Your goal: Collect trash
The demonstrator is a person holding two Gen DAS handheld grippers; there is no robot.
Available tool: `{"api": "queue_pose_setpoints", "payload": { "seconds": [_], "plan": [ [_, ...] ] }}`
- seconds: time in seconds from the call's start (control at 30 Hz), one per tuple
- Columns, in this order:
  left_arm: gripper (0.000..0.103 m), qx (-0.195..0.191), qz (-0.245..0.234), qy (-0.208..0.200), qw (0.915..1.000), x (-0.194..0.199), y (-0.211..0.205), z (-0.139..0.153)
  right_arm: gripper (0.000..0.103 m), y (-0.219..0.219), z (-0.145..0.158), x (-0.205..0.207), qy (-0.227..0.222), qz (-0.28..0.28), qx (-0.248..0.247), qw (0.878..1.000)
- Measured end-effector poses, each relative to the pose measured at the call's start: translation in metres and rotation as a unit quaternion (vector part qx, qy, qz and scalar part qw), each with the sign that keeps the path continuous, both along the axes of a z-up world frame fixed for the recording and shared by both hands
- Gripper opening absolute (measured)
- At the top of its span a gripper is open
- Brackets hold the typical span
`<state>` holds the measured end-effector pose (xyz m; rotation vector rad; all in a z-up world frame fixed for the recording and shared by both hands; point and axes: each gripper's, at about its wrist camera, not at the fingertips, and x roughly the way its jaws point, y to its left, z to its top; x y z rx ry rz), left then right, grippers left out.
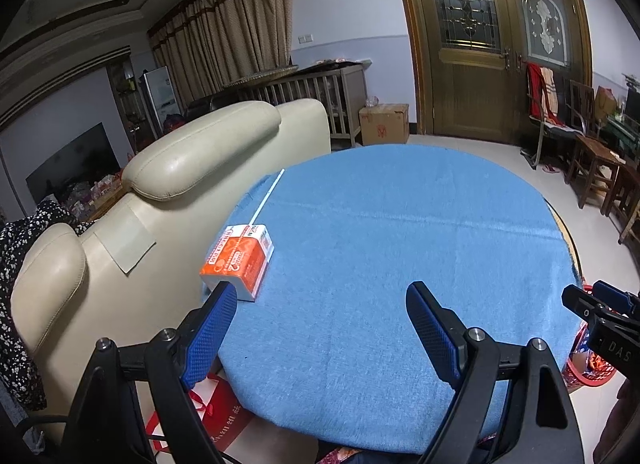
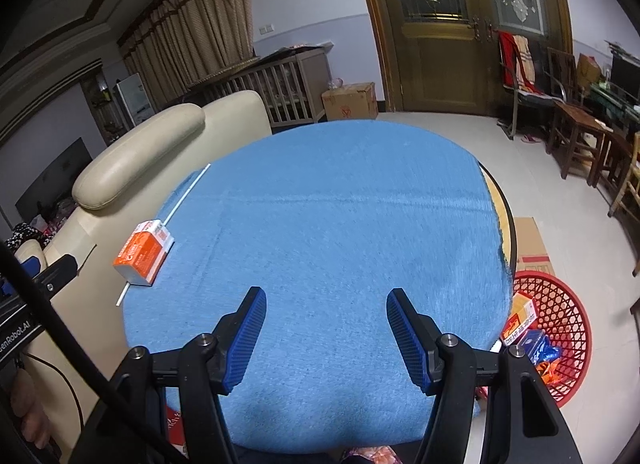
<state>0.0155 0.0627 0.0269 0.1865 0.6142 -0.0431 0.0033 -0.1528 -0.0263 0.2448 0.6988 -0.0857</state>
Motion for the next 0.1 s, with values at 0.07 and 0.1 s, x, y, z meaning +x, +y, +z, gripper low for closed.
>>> {"api": "queue_pose_setpoints", "payload": {
  "seconds": [0.07, 0.1],
  "plan": [
    [0.087, 0.002, -0.001, 0.007, 1.0, 0.009, -0.004, -0.005, 0.066, -0.004, -0.006, 0.007, 0.005, -0.003, 0.001, 1.0],
    [0.087, 0.002, -0.003, 0.013, 0.9999, 0.014, -0.006, -0.009, 0.066, -0.005, -0.01, 0.011, 0.008, -0.004, 0.001, 1.0]
  ]
}}
